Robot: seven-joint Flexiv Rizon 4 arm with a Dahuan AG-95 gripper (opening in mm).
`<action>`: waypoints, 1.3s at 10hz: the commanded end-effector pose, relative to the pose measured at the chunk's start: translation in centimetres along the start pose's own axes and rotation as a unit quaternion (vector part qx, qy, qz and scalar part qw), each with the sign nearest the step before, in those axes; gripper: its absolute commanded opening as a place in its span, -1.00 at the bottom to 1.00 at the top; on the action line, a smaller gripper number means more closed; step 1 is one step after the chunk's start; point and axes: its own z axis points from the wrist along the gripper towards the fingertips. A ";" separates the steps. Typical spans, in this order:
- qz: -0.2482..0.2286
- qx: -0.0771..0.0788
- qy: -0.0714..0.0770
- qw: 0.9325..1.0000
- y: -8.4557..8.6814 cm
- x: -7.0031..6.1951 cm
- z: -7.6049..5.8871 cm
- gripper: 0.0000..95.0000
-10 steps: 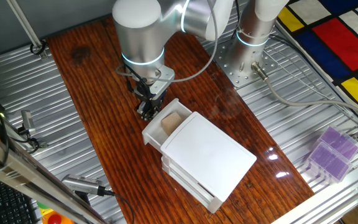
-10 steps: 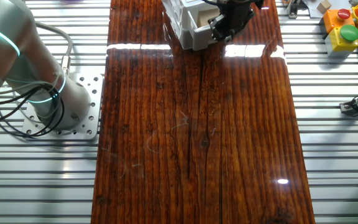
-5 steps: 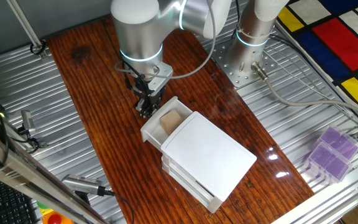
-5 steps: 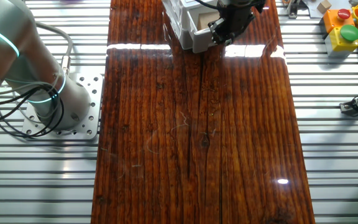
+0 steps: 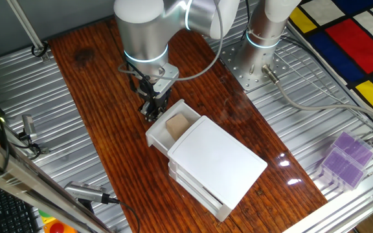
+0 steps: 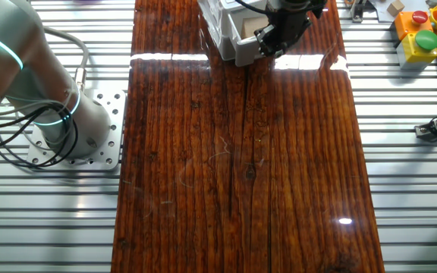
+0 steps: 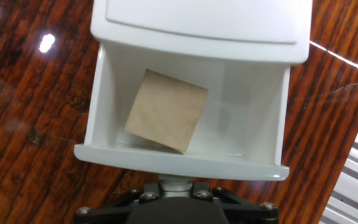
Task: Take something out of a drawer
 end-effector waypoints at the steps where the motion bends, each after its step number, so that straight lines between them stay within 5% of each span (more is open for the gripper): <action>1: -0.001 0.000 -0.001 1.000 0.1 0.1 -0.1 -1.00; 8: 0.018 -0.002 0.005 1.000 0.2 0.7 0.0 -1.00; 12: 0.024 -0.004 0.004 1.000 0.4 0.9 -0.6 0.60; 13: 0.029 -0.004 0.005 1.000 0.3 0.8 -0.9 0.60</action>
